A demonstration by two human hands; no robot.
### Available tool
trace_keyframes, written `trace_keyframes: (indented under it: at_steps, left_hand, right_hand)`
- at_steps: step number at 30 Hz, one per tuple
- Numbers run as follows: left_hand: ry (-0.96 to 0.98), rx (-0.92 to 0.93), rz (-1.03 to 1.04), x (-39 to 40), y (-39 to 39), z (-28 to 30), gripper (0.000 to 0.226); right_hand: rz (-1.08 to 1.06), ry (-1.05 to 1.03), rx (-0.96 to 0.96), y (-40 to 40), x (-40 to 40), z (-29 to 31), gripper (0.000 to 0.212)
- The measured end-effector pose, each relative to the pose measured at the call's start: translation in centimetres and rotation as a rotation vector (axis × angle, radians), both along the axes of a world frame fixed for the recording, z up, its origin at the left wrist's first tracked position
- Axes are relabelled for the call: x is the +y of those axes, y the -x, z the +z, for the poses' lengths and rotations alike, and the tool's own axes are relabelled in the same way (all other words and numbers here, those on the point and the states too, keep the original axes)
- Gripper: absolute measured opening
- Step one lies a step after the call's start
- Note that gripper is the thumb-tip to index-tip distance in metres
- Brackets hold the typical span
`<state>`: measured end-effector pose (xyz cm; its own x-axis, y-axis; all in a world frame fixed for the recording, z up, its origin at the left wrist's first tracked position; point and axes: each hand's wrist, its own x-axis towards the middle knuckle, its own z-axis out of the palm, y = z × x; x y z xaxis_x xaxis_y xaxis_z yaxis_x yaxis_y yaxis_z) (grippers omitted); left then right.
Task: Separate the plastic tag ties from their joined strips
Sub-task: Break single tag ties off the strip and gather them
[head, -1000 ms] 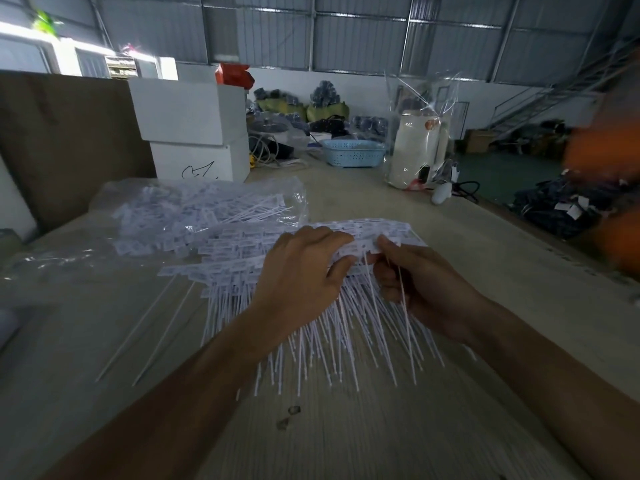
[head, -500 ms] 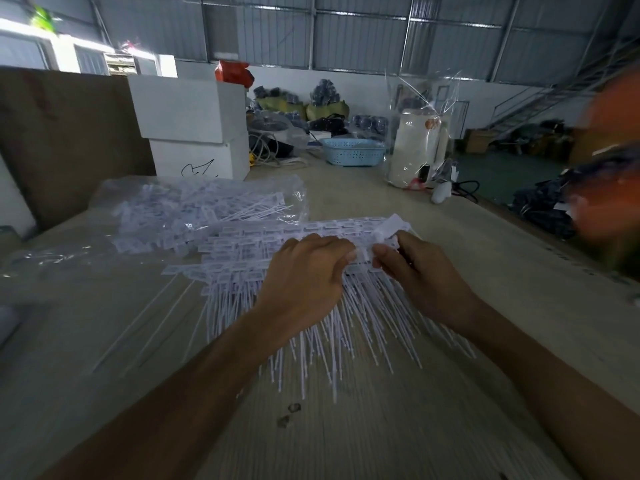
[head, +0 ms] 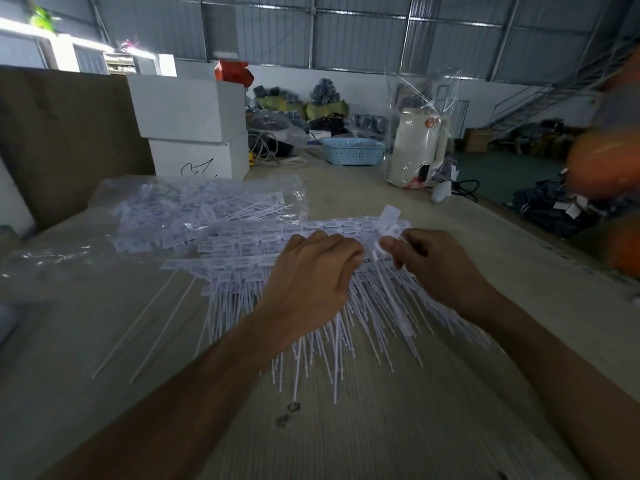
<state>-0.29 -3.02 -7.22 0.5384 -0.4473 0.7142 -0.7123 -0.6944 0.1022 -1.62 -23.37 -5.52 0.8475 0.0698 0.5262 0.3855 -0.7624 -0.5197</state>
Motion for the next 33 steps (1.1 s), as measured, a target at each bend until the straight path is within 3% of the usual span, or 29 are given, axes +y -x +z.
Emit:
trace_keyframes:
  at_steps: [4, 7, 9, 10, 13, 16, 22, 27, 33]
  left_hand:
    - [0.071, -0.006, -0.031, 0.0, -0.1, 0.1, 0.019]
    - [0.127, -0.030, -0.052, 0.1, 0.3, 0.3, 0.019]
    - [0.159, -0.031, -0.045, 0.0, 0.4, 0.4, 0.020]
    - [0.164, -0.032, -0.035, 0.0, 0.4, 0.4, 0.023]
    - [0.136, -0.028, -0.001, -0.1, 0.6, 0.4, 0.028]
    - [0.139, -0.005, 0.003, -0.1, 0.6, 0.4, 0.024]
    - [0.162, 0.066, -0.059, 0.0, 0.2, 0.4, 0.032]
    - [0.102, 0.070, -0.039, 0.9, -0.2, 0.5, 0.038]
    - [0.094, -0.003, -0.038, 0.9, -0.1, 0.8, 0.033]
  right_hand:
    - [-0.131, -0.004, -0.138, -0.8, -0.5, -0.7, 0.046]
    - [-0.214, -0.438, -0.083, -1.0, -2.6, 0.3, 0.042]
    - [-0.030, -0.770, 0.079, -0.7, -3.2, 0.6, 0.035]
    - [0.080, -0.835, 0.174, -0.6, -2.9, 0.5, 0.032]
    - [0.323, -0.790, 0.385, 0.1, -0.4, -0.1, 0.032]
    - [0.419, -0.741, 0.518, 0.8, 1.8, -0.2, 0.040]
    - [0.291, -0.805, 0.477, 1.3, 2.0, -0.1, 0.032]
    - [0.404, -0.898, 0.480, 1.5, 1.8, 0.1, 0.029]
    - [0.311, -0.742, 0.478, 1.4, 2.1, 0.0, 0.035]
